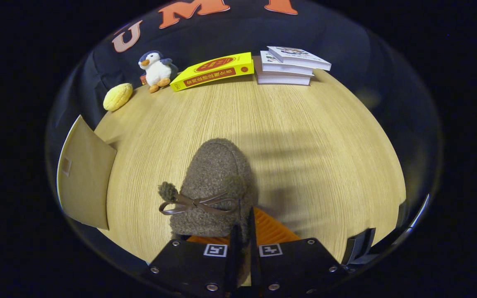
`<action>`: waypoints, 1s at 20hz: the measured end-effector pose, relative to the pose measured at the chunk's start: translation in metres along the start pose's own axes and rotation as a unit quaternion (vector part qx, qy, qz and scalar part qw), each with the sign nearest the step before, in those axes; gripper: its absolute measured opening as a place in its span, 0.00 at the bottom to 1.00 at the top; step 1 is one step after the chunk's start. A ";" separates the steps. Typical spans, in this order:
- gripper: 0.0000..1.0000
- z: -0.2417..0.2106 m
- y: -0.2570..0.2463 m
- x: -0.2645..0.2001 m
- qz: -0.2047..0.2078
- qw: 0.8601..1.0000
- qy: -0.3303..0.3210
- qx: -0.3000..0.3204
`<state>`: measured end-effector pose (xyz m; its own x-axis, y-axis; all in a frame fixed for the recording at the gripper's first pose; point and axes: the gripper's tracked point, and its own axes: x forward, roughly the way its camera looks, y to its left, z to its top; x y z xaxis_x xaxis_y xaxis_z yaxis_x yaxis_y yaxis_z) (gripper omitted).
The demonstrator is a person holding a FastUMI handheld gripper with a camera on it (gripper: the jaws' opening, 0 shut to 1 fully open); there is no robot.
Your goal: Open the storage box then place both shoes into the box .Put the left shoe in first, then the right shoe, with the right side of both shoes facing outward in a uniform manner.
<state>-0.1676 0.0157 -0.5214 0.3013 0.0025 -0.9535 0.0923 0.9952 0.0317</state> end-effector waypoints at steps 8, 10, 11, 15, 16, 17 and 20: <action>0.07 0.036 0.040 -0.055 0.017 0.999 -0.019 0.038; 0.07 0.050 0.056 -0.073 0.023 0.998 -0.028 0.048; 0.07 0.056 0.067 -0.082 0.026 0.998 -0.032 0.053; 0.07 0.080 0.114 -0.113 0.040 0.996 -0.048 0.056; 0.07 0.085 0.129 -0.120 0.044 0.996 -0.052 0.052; 0.07 0.091 0.145 -0.126 0.050 0.996 -0.056 0.047; 0.07 0.104 0.200 -0.143 0.083 0.994 -0.068 0.032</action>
<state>-0.0939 0.2047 -0.3478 0.4429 0.1481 -0.8842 0.0903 0.9739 0.2084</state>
